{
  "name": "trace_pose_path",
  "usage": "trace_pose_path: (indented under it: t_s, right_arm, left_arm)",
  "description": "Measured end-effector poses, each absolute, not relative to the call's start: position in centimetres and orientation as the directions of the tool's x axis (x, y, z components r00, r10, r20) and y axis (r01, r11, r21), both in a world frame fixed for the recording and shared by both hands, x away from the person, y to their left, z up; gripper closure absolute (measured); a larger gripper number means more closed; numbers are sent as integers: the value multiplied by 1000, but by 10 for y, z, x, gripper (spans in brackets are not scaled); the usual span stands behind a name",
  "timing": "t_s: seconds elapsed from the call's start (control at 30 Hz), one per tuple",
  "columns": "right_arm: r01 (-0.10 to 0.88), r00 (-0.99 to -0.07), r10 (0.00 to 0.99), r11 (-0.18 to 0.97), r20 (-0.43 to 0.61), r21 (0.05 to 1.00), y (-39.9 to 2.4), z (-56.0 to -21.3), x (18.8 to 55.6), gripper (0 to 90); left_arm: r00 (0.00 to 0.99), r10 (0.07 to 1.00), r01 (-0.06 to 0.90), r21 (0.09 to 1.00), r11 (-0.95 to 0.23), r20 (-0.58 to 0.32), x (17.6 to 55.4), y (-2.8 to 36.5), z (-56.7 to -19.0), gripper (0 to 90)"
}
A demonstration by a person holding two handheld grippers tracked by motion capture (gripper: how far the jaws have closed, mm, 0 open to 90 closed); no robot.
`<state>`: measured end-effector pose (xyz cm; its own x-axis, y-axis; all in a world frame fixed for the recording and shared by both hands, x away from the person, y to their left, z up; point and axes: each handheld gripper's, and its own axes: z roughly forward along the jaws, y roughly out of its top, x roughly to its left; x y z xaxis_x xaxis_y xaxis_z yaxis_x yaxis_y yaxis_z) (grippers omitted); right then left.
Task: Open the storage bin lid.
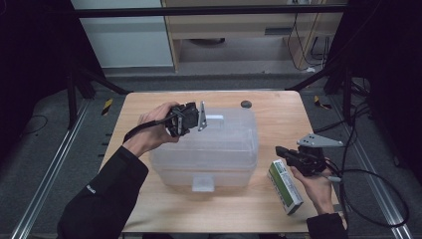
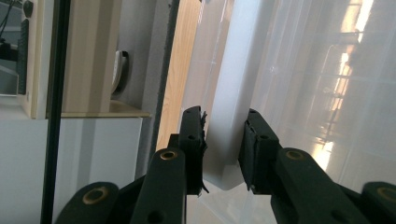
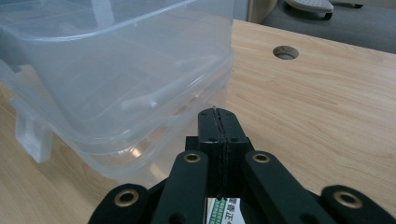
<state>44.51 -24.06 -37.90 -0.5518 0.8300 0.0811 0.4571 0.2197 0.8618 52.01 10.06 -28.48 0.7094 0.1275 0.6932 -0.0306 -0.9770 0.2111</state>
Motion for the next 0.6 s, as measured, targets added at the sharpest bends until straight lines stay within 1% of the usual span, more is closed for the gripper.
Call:
trace_pose_path:
  t_s: [0.6]
  right_arm:
    - [467,-588,802,231,105,853,-231,-380,443,900]
  left_arm:
    - [697,172,-4,244,-970,696,525,102,-282,709]
